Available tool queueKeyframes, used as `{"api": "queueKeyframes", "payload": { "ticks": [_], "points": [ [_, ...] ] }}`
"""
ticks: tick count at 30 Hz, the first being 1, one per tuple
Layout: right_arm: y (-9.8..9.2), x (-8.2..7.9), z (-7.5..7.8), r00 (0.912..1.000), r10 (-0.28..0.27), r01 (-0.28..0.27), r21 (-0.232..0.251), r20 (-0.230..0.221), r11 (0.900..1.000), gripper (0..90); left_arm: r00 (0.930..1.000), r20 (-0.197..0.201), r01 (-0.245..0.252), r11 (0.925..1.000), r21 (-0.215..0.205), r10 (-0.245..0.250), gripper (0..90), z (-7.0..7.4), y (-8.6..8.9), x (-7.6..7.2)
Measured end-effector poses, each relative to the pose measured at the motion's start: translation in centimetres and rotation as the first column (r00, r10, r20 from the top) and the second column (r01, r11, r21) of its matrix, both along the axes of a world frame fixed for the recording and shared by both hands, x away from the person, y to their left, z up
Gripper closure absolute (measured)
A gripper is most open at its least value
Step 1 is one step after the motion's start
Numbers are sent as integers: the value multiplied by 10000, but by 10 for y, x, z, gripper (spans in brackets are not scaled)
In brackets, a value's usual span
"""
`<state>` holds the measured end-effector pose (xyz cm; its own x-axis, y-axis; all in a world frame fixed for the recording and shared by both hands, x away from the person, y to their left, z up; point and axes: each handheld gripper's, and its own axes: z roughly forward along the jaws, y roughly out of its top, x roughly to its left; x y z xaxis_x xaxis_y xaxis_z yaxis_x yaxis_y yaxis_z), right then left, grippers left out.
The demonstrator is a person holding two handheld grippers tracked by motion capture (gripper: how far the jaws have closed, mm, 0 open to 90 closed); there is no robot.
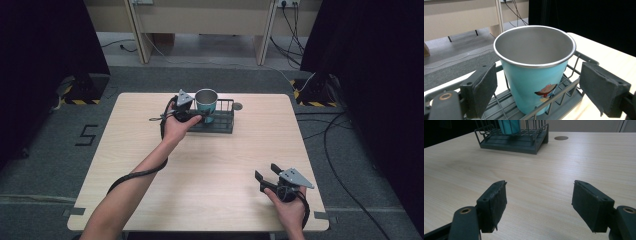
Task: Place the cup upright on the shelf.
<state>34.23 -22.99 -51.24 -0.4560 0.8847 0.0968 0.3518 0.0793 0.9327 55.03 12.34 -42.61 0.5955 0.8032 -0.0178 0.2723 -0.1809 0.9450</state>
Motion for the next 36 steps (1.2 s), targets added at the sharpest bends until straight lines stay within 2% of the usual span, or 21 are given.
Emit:
{"api": "queueKeyframes", "payload": {
  "ticks": [17,36],
  "points": [
    [1,0,0,10000,-2,2,-19,-16,10000,285,10000,69,-40,10000,-20,40,143,5,22,-19],
    [1,0,0,10000,-30,30,2,-27,10000,284,9999,55,-118,9999,101,117,143,-5,53,-42]
  ]
}}
